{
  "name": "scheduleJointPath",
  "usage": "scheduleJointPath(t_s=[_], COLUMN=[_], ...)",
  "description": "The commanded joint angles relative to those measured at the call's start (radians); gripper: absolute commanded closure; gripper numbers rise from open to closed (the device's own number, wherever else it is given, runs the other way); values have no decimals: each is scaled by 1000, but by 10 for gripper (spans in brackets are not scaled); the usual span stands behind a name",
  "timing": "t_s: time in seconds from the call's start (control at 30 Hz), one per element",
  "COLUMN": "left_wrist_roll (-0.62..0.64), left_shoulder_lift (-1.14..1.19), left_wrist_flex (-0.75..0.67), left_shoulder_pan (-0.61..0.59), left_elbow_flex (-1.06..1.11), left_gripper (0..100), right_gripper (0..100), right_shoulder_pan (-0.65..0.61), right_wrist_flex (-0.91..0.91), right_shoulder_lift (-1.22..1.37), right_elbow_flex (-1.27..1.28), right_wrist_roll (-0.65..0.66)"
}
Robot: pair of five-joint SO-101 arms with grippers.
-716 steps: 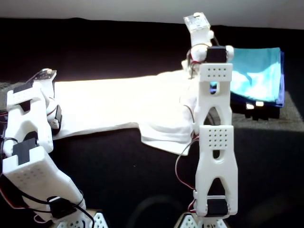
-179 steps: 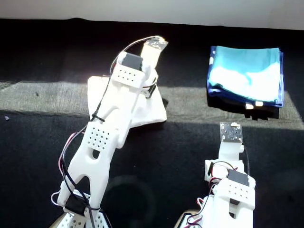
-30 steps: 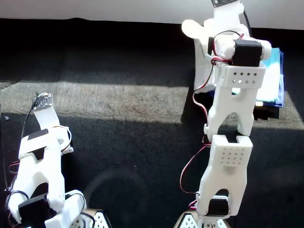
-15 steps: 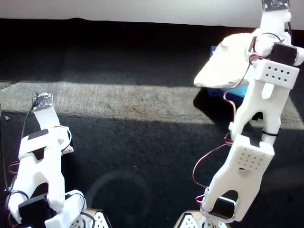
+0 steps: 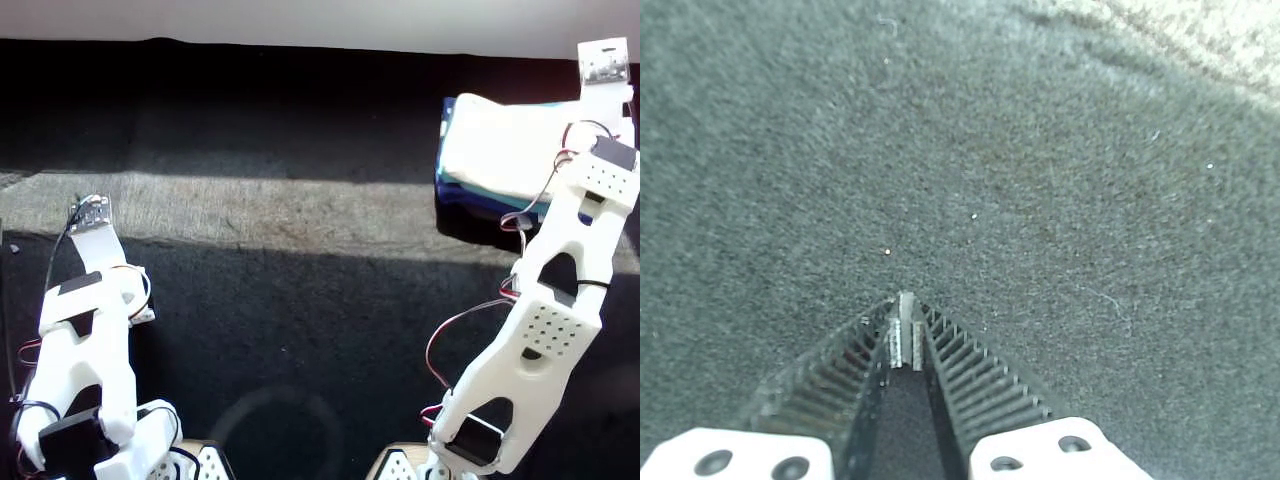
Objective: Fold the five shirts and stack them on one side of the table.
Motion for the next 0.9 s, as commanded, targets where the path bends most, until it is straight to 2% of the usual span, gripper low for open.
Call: scheduleJointPath(t_s=[0.0,0.1,0.3,0.47,0.67,0.87], left_wrist_roll=[-3,-3,-3,-3,-3,-3], left_shoulder_lift=[-21,-21,-21,-21,-21,-21], left_wrist_flex=[-15,-15,-15,-15,-15,-15], left_shoulder_pan=[13,13,15,15,15,15], left_elbow_flex=[-1,-1,-1,-1,-1,-1], left_gripper=[992,992,992,992,992,992], right_gripper=[992,972,767,765,765,765], right_shoulder_pan=[16,21,-1,-36,-96,-84], right_wrist_flex=[-25,-5,151,265,380,383], right_shoulder_lift=[50,93,93,91,99,101], right_elbow_flex=[-119,-157,-263,-438,-656,-599], right_wrist_roll=[15,15,12,6,-94,-95])
